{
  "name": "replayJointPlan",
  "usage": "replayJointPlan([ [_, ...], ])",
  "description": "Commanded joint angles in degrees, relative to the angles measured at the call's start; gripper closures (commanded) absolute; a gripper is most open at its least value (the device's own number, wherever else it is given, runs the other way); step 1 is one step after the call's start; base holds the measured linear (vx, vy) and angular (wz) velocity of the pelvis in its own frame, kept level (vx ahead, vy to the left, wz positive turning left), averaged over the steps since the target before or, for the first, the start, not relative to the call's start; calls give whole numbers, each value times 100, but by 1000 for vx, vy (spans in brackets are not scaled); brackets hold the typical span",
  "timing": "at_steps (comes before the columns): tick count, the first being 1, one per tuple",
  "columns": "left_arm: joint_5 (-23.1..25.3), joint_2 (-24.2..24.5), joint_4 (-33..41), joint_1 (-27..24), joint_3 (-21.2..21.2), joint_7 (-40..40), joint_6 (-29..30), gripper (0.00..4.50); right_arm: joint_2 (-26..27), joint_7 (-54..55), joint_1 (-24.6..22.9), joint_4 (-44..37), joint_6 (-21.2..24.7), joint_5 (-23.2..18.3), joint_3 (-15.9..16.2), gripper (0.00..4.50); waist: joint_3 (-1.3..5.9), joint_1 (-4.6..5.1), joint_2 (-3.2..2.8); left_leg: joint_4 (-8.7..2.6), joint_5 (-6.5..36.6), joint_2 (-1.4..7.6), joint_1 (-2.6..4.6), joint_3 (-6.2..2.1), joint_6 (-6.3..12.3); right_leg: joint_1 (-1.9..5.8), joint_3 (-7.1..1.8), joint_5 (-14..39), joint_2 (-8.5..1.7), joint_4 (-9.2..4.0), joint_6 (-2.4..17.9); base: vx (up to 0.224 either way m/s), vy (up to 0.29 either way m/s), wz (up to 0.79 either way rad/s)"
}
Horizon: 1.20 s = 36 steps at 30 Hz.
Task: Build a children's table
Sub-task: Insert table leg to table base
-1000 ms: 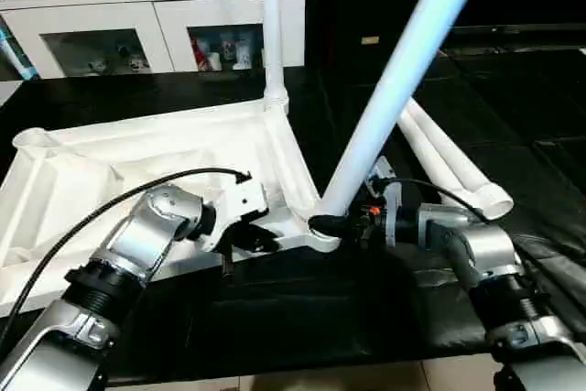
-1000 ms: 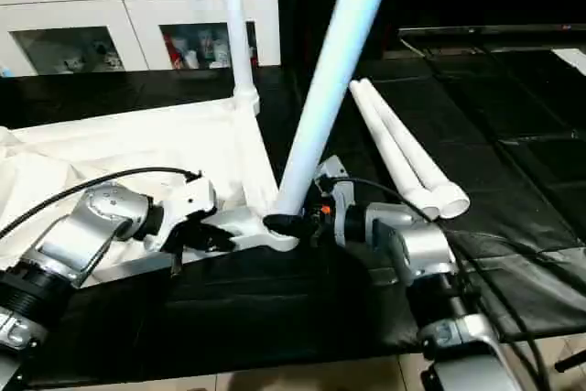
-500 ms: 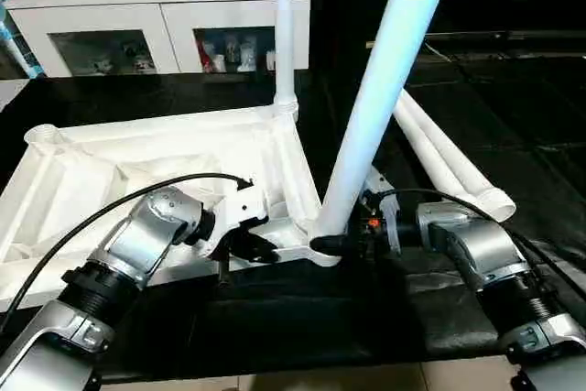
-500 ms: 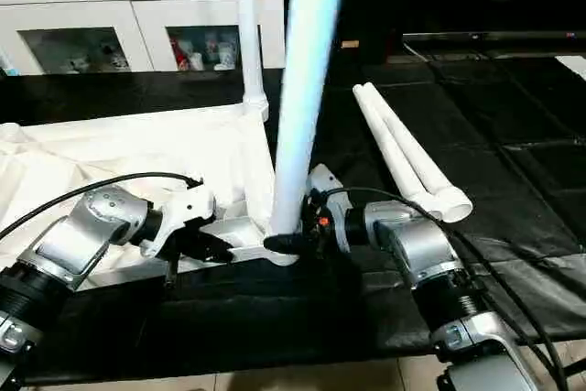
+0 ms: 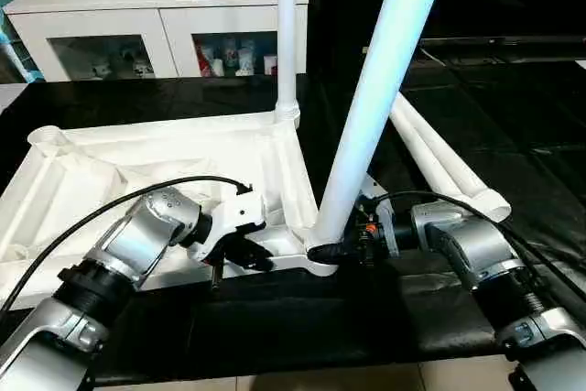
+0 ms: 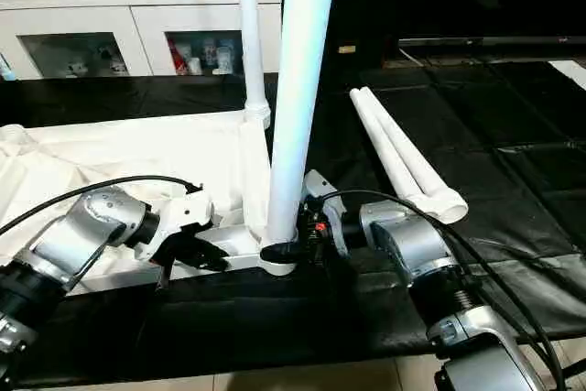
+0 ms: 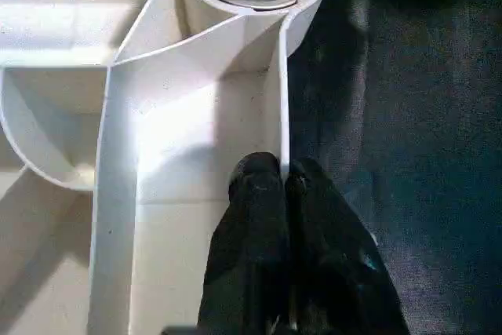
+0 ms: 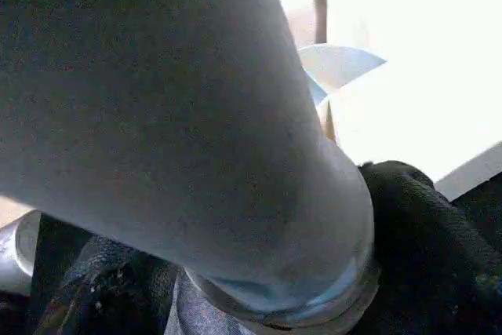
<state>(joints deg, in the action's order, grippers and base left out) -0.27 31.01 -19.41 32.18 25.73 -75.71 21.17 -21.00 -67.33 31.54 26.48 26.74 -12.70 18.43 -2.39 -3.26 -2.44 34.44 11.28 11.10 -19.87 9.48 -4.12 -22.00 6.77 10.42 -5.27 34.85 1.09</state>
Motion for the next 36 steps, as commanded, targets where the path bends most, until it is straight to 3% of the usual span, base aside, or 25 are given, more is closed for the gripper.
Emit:
replayJointPlan([
  [1,-149,-158,18,91,119,-401,-129,450,11,514,-213,617,138,398,76,141,268,24,-47,-460,1959,190,22,-84,10,224,-320,2478,-349,-564,941,0,0,0],
  [3,-202,-396,-171,153,-105,41,-81,450,191,939,-173,795,124,311,-199,141,239,45,-37,-446,2110,163,41,-83,-6,199,-300,2882,-358,-624,822,0,0,0],
  [5,-257,-605,-329,217,-322,456,5,450,362,1352,-123,963,176,202,-476,141,218,75,-25,-416,2333,132,131,-92,-58,144,-256,3422,-365,-722,617,0,0,0],
  [6,-280,-676,-379,240,-398,604,46,450,424,1502,-104,1025,199,158,-576,141,208,104,-21,-419,2422,123,144,-110,-67,132,-223,3603,-353,-738,513,0,0,0],
  [7,-311,-789,-424,266,-521,852,125,450,517,1705,-87,1099,245,93,-709,141,201,135,28,-412,2556,113,147,-128,-68,130,-161,3825,-344,-797,350,0,0,0],
  [9,-367,-1053,-490,308,-796,1416,284,450,760,2197,-31,1311,312,-50,-1009,142,197,214,-2,-406,2720,124,182,-155,-83,121,-78,3906,-356,-846,241,0,0,0],
  [11,-411,-1351,-453,321,-1075,2005,588,450,1054,2742,96,1634,303,-183,-1304,142,179,323,-101,-469,3233,195,195,-251,-112,197,91,3659,-343,-898,166,0,0,0],
  [12,-425,-1422,-421,314,-1134,2132,660,450,1132,2880,135,1719,291,-226,-1380,142,184,368,-112,-497,3416,219,177,-276,-108,224,110,3469,-346,-875,193,-29,53,-13],
  [13,-453,-1631,-342,292,-1303,2473,829,450,1342,3248,248,1948,228,-313,-1594,142,191,443,-108,-579,3630,269,67,-364,-117,364,133,3093,-357,-786,186,-29,53,-13],
  [14,-454,-1649,-337,290,-1318,2501,840,450,1360,3277,258,1966,220,-317,-1612,142,194,449,-144,-610,3706,289,37,-376,-131,385,97,2950,-371,-740,226,0,0,0],
  [15,-423,-1935,-177,226,-1471,2961,976,450,1648,3760,420,2264,41,-412,-1875,142,179,466,-141,-607,3801,263,109,-358,-145,303,65,2940,-387,-785,303,0,0,0],
  [16,-448,-2143,-72,188,-1573,3240,1071,450,1811,4080,525,2454,-76,-497,-2049,142,167,528,-89,-507,3663,179,184,-306,-139,196,92,3264,-434,-884,341,0,0,0],
  [18,-479,-2317,31,150,-1644,3454,1159,450,1935,4323,604,2596,-154,-560,-2182,142,160,573,-56,-399,3284,94,159,-271,-57,210,214,3810,-454,-1006,109,0,0,0],
  [19,-475,-2441,140,99,-1659,3590,1223,450,2021,4456,652,2677,-188,-557,-2236,142,164,584,-74,-407,3244,107,130,-281,-19,225,241,3805,-444,-1013,27,0,0,0],
  [21,-408,-2485,257,34,-1598,3649,1272,450,2097,4523,692,2753,-204,-514,-2258,142,187,614,-98,-471,3255,158,58,-317,-14,282,206,3434,-463,-938,100,0,0,0],
  [22,-373,-2472,304,7,-1557,3686,1297,450,2133,4567,716,2797,-197,-489,-2274,142,222,614,-47,-486,3103,154,40,-311,13,256,130,3171,-480,-909,242,0,0,0],
  [23,-340,-2432,314,-8,-1521,3698,1302,450,2154,4586,731,2826,-182,-464,-2275,142,216,618,-58,-500,2884,149,-33,-317,49,285,96,3000,-493,-855,392,0,0,0],
  [24,-311,-2389,302,-15,-1493,3693,1292,450,2164,4588,738,2842,-169,-441,-2265,142,220,611,-58,-507,2741,154,-62,-301,93,275,57,2882,-486,-833,489,0,0,0],
  [29,-213,-2202,387,-69,-1471,3665,1366,450,2216,4653,852,3095,-265,-323,-2311,142,242,538,-58,-511,2304,172,-76,-254,130,267,-46,2403,-485,-743,794,0,0,0],
  [30,-210,-2175,422,-81,-1470,3649,1391,450,2207,4655,861,3118,-300,-298,-2300,142,255,511,-44,-504,2036,169,-106,-228,172,286,-75,2211,-483,-703,867,0,0,0],
  [33,-175,-2078,413,-88,-1429,3600,1368,450,2153,4601,857,3086,-416,-207,-2232,142,287,463,-21,-495,1641,177,-143,-204,230,323,-95,1957,-475,-652,917,0,0,0],
  [35,-122,-1958,342,-67,-1365,3523,1283,450,2078,4479,853,2984,-571,-110,-2142,142,293,418,14,-472,1413,162,-154,-166,285,306,-120,1888,-460,-633,945,0,0,0],
  [36,-75,-1809,249,-32,-1290,3414,1169,450,1983,4281,859,2843,-804,-17,-2053,142,278,370,4,-472,1448,162,-122,-149,296,268,-131,2046,-458,-641,945,0,0,0],
])
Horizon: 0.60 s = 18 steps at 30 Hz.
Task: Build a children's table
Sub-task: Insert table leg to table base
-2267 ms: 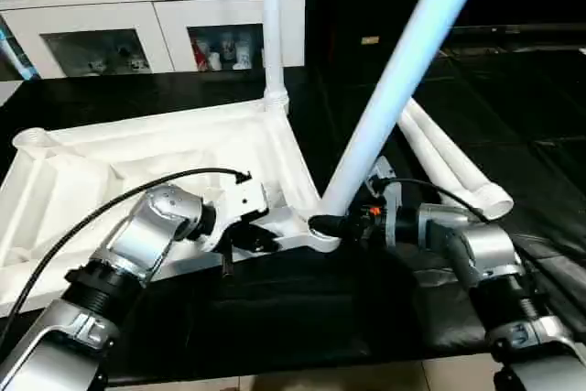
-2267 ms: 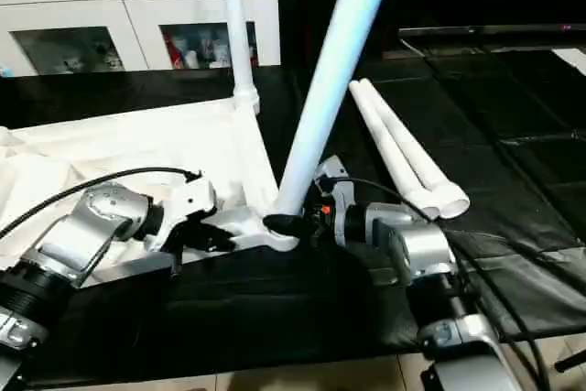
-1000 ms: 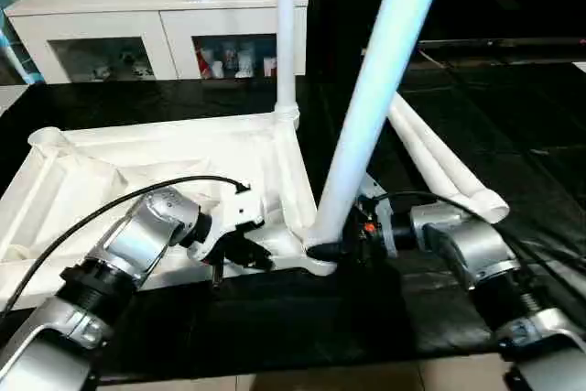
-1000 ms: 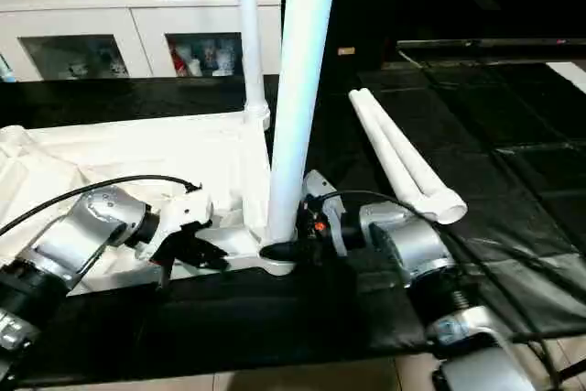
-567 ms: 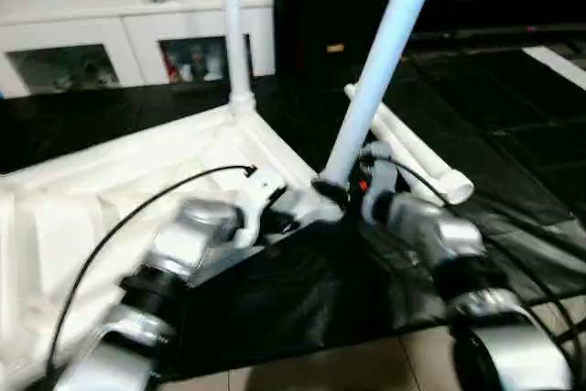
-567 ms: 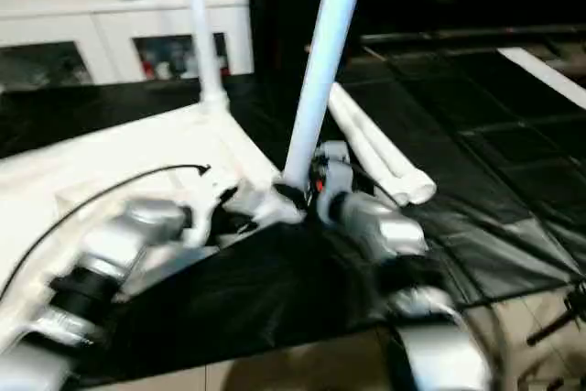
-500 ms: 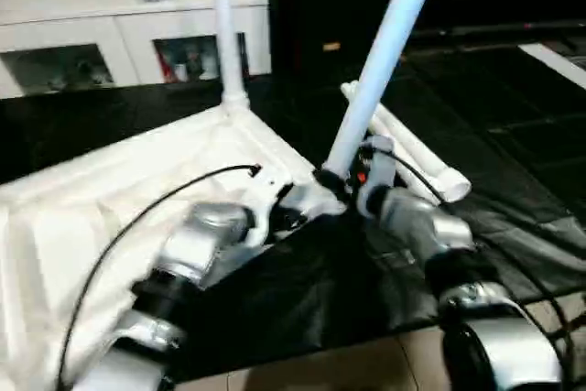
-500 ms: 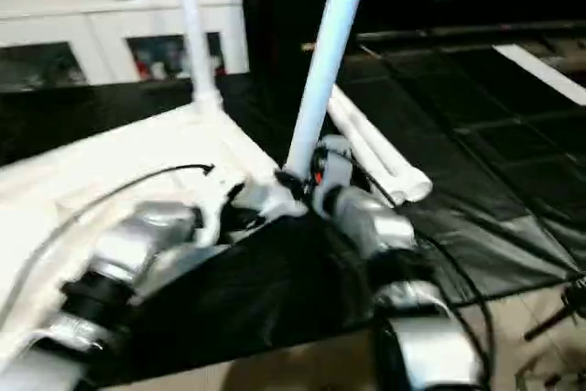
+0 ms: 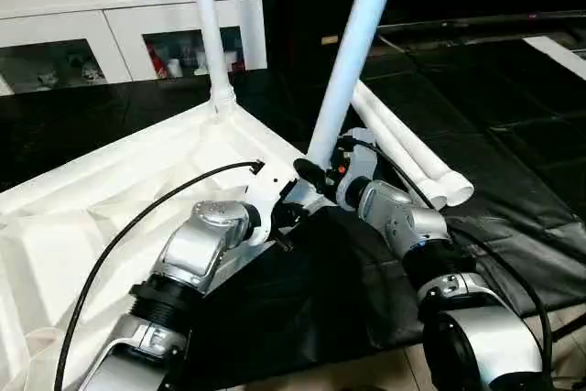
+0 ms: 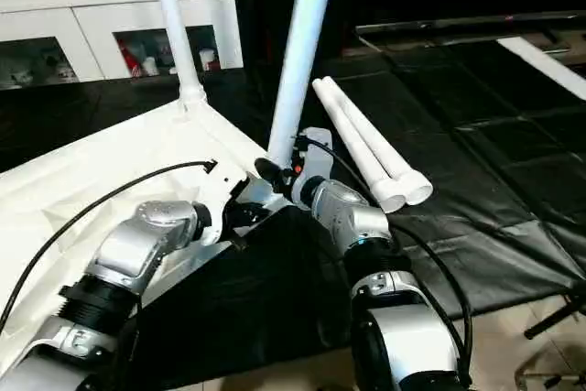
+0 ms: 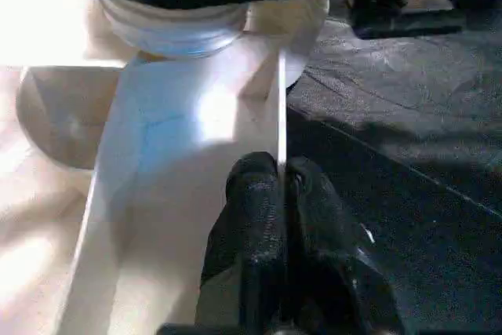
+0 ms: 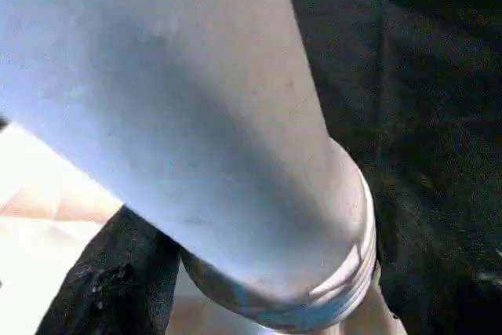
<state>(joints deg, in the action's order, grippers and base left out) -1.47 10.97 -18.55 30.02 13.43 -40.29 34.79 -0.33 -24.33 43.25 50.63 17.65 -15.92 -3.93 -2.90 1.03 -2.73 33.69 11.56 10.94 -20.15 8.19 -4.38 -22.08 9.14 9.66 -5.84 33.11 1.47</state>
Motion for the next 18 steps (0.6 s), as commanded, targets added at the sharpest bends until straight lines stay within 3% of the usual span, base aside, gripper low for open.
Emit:
replayJointPlan([
  [1,71,278,117,204,-18,-201,-261,450,-133,-112,-302,340,12,319,197,142,334,-82,25,-396,1414,179,-90,-8,309,286,-380,2224,-408,-480,868,0,0,0],
  [5,201,696,-11,240,223,-705,-591,450,-410,-700,-291,-242,137,211,256,142,386,-153,2,-389,946,211,-107,-10,372,322,-425,1496,-344,-378,961,0,0,0],
  [6,260,926,-83,255,364,-1041,-790,450,-604,-1092,-335,-699,489,0,243,142,396,-190,1,-373,750,204,-103,4,420,317,-423,1215,-335,-355,1049,0,0,0],
  [10,357,1186,-260,320,517,-1423,-1182,450,-978,-1690,-474,-1425,1079,-271,334,143,427,-256,-13,-334,358,222,-90,14,583,314,-430,466,-298,-259,1249,0,0,0],
  [13,252,1335,-432,401,537,-1751,-1584,450,-1312,-2036,-642,-1980,1558,-502,374,143,456,-339,-16,-307,187,234,-66,42,598,303,-447,229,-311,-207,1338,0,0,0],
  [14,214,1352,-444,408,529,-1797,-1627,423,-1340,-2070,-660,-2029,1601,-525,373,143,442,-352,-17,-309,184,221,-70,45,613,309,-441,233,-297,-221,1344,0,0,0],
  [18,21,1501,-419,483,400,-2112,-1805,392,-1543,-2269,-839,-2395,1921,-577,377,143,439,-432,14,-318,339,237,-66,67,499,308,-448,511,-326,-231,1301,0,0,0],
])
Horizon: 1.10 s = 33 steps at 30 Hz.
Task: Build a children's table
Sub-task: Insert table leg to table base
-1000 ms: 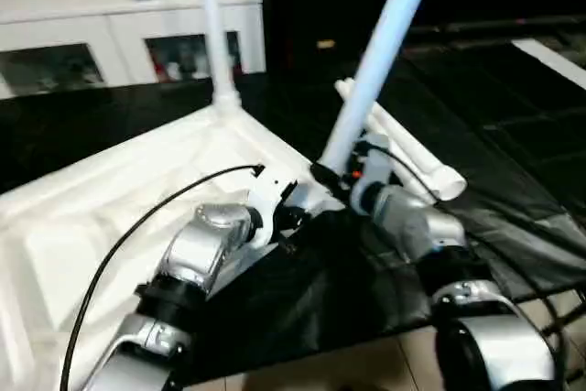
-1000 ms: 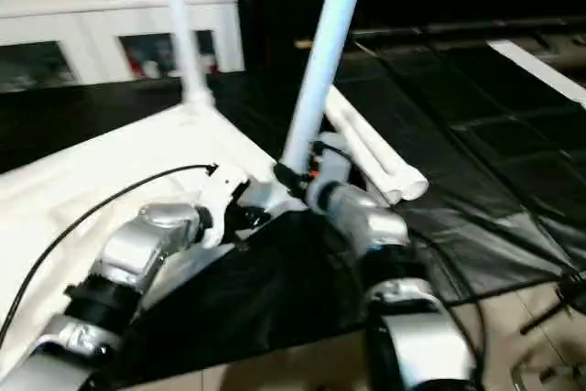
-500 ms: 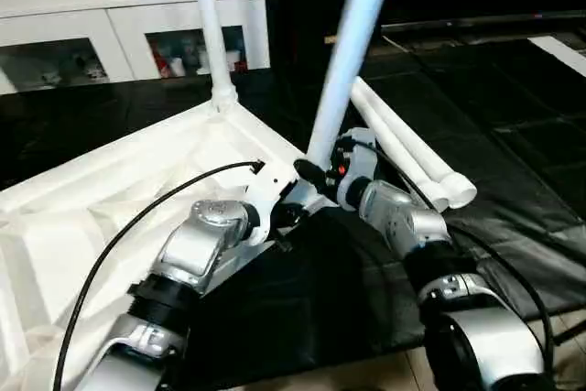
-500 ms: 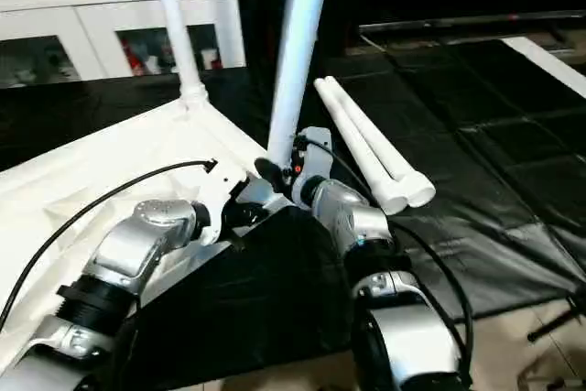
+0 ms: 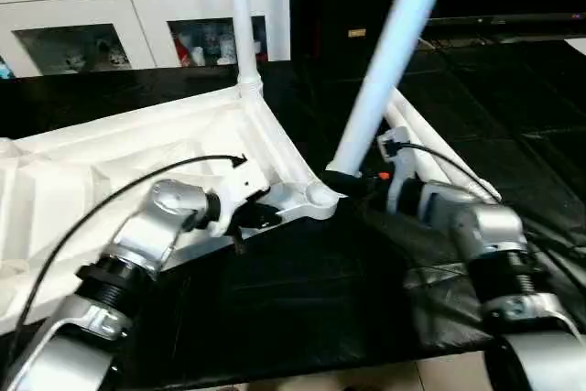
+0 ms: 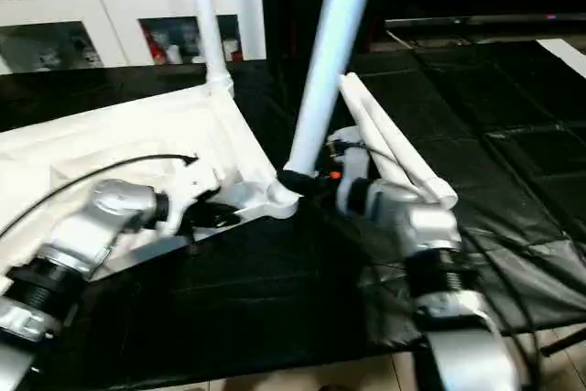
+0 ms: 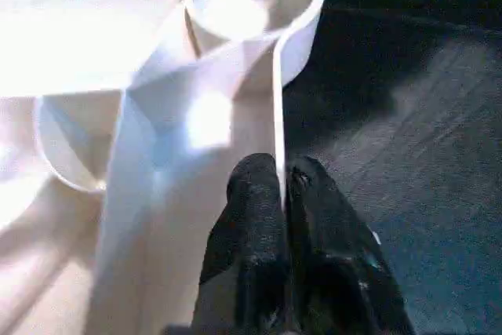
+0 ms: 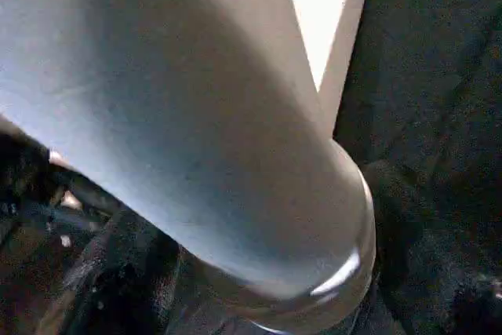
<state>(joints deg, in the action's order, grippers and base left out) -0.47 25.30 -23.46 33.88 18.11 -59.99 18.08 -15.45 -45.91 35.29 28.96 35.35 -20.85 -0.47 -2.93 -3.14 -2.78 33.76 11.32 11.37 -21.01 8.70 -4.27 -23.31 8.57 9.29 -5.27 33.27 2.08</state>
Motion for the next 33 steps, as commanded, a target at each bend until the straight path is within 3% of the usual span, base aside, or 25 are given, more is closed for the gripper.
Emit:
replayJointPlan([
  [1,-80,68,72,97,-69,-142,-134,383,-30,-111,-43,-229,152,-84,32,143,439,-38,29,-327,405,194,26,21,442,427,-393,679,-379,-254,1202,0,0,0],
  [5,-276,149,-45,254,-252,-457,-339,354,-123,-283,-116,-559,644,-422,-124,143,435,-75,35,-332,467,198,23,31,363,419,-399,918,-378,-274,1085,0,0,0],
  [9,-1078,56,170,506,-774,-845,167,335,-176,-556,-42,-762,1283,-1101,-489,143,440,-122,46,-318,482,204,34,65,305,411,-398,982,-376,-258,1107,0,0,0],
  [12,-1513,-162,232,701,-1119,-773,500,304,-221,-770,-58,-851,1549,-1316,-592,144,438,-178,83,-304,429,212,35,100,304,397,-402,1026,-386,-258,1129,0,0,0],
  [13,-1688,-275,217,814,-1271,-687,629,302,-239,-860,-89,-897,1643,-1377,-597,144,440,-199,124,-293,389,192,28,123,301,405,-405,1076,-376,-257,1099,0,0,0],
  [17,-2143,-505,177,1042,-1593,-604,926,262,-289,-947,-142,-976,1776,-1432,-557,144,443,-266,132,-272,278,188,16,125,306,393,-405,1191,-382,-259,1012,0,0,0],
  [20,-2399,-612,145,1158,-1751,-606,1108,247,-376,-935,-164,-1039,1809,-1363,-414,144,433,-268,153,-272,298,173,12,126,276,389,-400,1425,-371,-290,875,0,0,0],
  [24,-2714,-814,563,1159,-1676,-780,1523,218,-658,-1068,-277,-1252,1528,-765,339,144,429,-267,177,-270,263,175,11,122,226,391,-396,1523,-367,-295,762,0,0,0],
  [31,-2469,-1052,864,1003,-1119,-621,1479,179,-728,-1084,-285,-1336,1423,-546,661,144,437,-287,188,-253,144,171,-9,116,316,408,-409,1313,-361,-281,786,0,0,0],
  [33,-2439,-1105,897,972,-1045,-575,1515,146,-748,-1079,-295,-1334,1385,-527,731,144,440,-288,188,-250,140,170,-8,116,329,412,-405,1318,-358,-281,770,0,0,0],
])
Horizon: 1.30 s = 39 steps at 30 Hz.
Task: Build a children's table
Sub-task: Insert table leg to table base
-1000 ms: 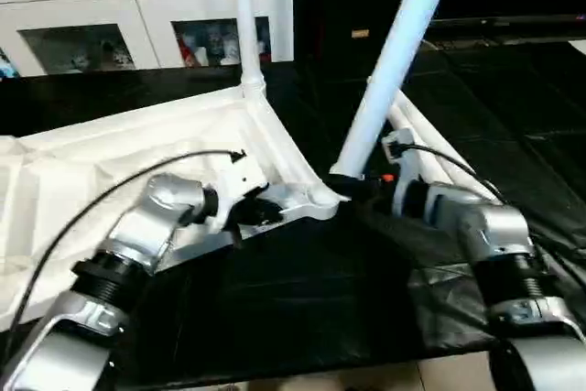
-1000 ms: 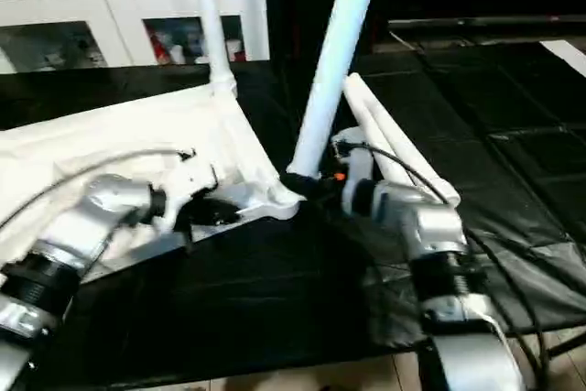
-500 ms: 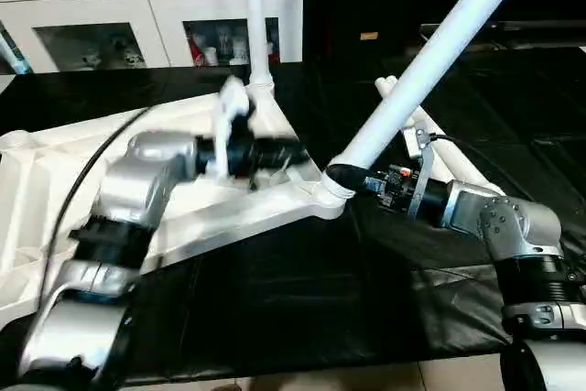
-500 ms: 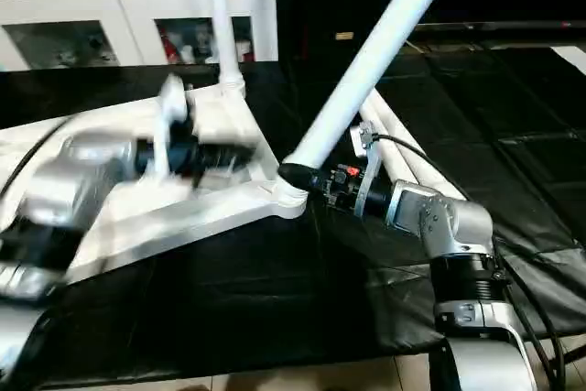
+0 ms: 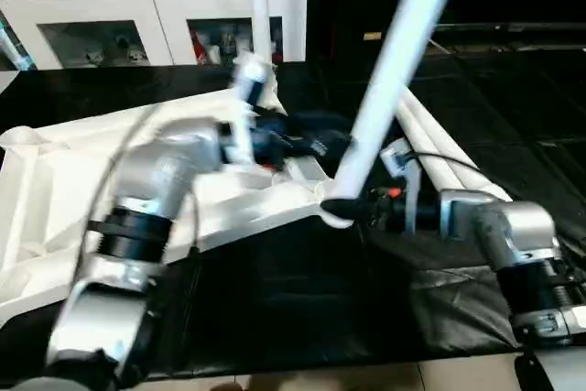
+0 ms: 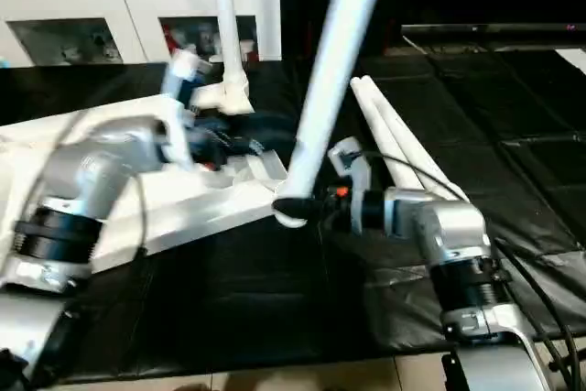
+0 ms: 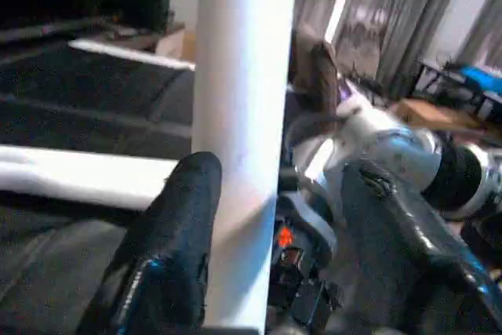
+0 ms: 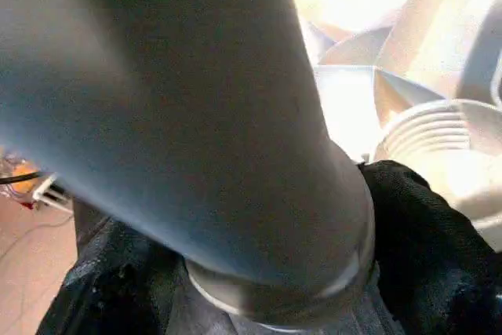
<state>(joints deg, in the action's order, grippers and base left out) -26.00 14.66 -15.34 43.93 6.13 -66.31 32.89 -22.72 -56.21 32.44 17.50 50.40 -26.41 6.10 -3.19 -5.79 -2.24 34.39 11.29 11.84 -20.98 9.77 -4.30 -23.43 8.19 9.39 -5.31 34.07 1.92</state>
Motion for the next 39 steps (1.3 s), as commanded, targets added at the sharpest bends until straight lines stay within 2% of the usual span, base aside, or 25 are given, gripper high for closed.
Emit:
replayJointPlan([
  [1,123,-51,97,-40,168,69,49,146,-23,-53,-13,-186,-131,44,89,144,463,-21,140,-308,164,118,-13,15,331,422,-368,1329,-353,-370,770,0,0,0],
  [3,248,-125,45,-53,250,238,58,137,-26,-65,-33,-185,-195,140,167,144,464,-17,140,-308,165,117,-12,12,330,419,-364,1363,-345,-372,743,0,0,0],
  [4,290,-157,-23,-37,246,333,35,129,-25,-72,-45,-193,-204,158,178,144,465,-18,84,-305,175,118,-11,1,319,418,-358,1373,-344,-369,742,0,0,0],
  [5,313,-177,-79,-21,235,394,12,115,-25,-73,-53,-200,-207,167,186,144,461,-4,106,-303,202,112,-13,9,325,416,-356,1388,-333,-391,718,0,0,0],
  [7,328,-199,-139,-3,206,485,-26,103,-31,-73,-65,-217,-210,180,199,144,469,-17,103,-305,240,114,-8,4,327,426,-354,1411,-338,-391,711,0,0,0],
  [10,306,-321,-310,89,28,852,-9,69,-66,-52,-80,-249,-234,209,260,144,476,-10,120,-298,232,117,-4,1,338,424,-353,1298,-336,-378,756,0,0,0],
  [14,156,-508,-308,114,-175,1105,110,45,-79,-53,-84,-255,-270,259,313,144,488,-16,130,-288,139,123,-13,-2,381,433,-355,1133,-340,-353,834,0,0,0],
  [15,76,-582,-310,122,-257,1176,178,24,-81,-64,-78,-252,-280,286,319,144,489,-18,133,-284,108,119,-20,-2,397,438,-355,1088,-342,-344,862,0,0,0],
  [17,-3,-627,-297,117,-299,1193,237,74,-76,-63,-71,-241,-287,293,316,144,490,-26,131,-280,106,116,-16,3,425,437,-355,1085,-343,-345,888,0,0,0],
  [20,-228,-770,-266,84,-437,1367,437,71,-57,-36,-47,-207,-322,302,317,144,485,-31,134,-277,131,114,-16,5,436,437,-351,1171,-342,-353,887,0,0,0],
  [23,-209,-800,-235,41,-422,1407,430,131,-42,-16,-37,-182,-352,308,310,144,485,-26,137,-278,128,111,-21,-2,458,438,-349,1204,-336,-363,827,0,0,0],
  [25,-150,-831,-239,21,-438,1499,392,111,-32,-7,-32,-168,-375,317,300,144,484,-27,138,-280,121,111,-18,-3,453,438,-349,1229,-339,-366,810,0,0,0],
  [26,-129,-848,-256,18,-460,1563,381,117,-27,-1,-31,-162,-395,320,295,144,485,-26,140,-277,108,110,-16,-2,454,433,-349,1227,-334,-368,804,0,0,0],
  [28,-118,-874,-298,29,-510,1665,328,174,-20,5,-19,-140,-429,322,283,144,489,-24,139,-273,98,110,-17,-3,457,437,-349,1169,-333,-358,809,0,0,0],
  [31,-111,-893,-389,80,-593,1815,269,150,-12,27,1,-104,-474,334,263,144,491,-25,143,-271,78,109,-19,-3,470,437,-348,1144,-329,-357,827,0,0,0],
  [34,-102,-913,-481,136,-670,1935,201,220,0,40,18,-77,-510,328,235,144,494,-20,160,-267,72,103,-20,0,485,443,-347,1140,-329,-355,794,0,0,0],
  [35,-112,-920,-498,154,-705,1974,184,213,5,53,25,-60,-525,329,228,145,496,-26,153,-267,68,106,-13,0,489,438,-348,1144,-331,-355,803,0,0,0],
  [36,-126,-928,-524,188,-759,2029,159,193,6,64,40,-36,-549,337,222,145,494,-24,172,-265,47,104,-19,4,503,438,-349,1142,-328,-354,811,0,0,0],
  [37,-128,-929,-527,193,-767,2037,155,190,6,65,43,-35,-552,338,222,146,493,-20,160,-257,56,94,-25,8,513,435,-346,1136,-320,-354,789,0,0,0],
  [39,-149,-931,-538,223,-827,2106,127,240,11,68,57,-43,-572,351,223,147,501,-26,140,-260,30,110,-12,-3,499,434,-345,1109,-334,-342,812,0,0,0],
])
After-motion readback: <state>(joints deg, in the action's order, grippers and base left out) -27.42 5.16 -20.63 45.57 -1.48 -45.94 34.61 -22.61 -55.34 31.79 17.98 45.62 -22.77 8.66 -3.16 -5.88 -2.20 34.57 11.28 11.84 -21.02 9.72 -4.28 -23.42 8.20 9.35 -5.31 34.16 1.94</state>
